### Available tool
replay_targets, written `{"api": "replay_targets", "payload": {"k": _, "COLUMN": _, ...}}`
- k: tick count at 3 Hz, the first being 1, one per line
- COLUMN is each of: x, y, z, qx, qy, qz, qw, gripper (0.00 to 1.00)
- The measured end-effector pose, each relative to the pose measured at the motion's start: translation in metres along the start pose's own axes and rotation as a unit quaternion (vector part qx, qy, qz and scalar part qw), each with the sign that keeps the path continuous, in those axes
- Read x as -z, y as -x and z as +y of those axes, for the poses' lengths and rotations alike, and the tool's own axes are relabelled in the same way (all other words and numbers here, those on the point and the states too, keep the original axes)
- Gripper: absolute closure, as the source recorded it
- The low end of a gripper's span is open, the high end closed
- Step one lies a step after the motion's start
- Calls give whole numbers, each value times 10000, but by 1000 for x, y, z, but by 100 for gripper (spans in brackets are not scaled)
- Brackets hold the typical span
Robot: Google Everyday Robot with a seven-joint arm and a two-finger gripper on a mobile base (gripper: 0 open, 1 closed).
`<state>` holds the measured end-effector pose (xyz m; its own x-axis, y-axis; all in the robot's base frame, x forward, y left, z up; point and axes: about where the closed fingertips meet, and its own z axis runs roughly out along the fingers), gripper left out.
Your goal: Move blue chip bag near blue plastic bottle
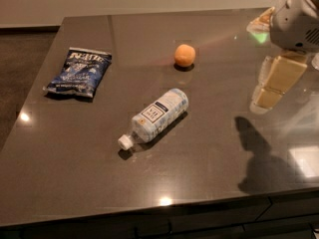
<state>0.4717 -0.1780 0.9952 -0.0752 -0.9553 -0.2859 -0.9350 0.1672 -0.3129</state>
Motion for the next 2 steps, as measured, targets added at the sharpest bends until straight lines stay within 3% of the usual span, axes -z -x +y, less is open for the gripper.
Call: {"api": "replay_targets", "payload": {"k": 2, "x": -16, "y": 79, "z": -39, "qx": 743, "qy": -191, "qz": -582, "qw": 9954, "gripper": 0}}
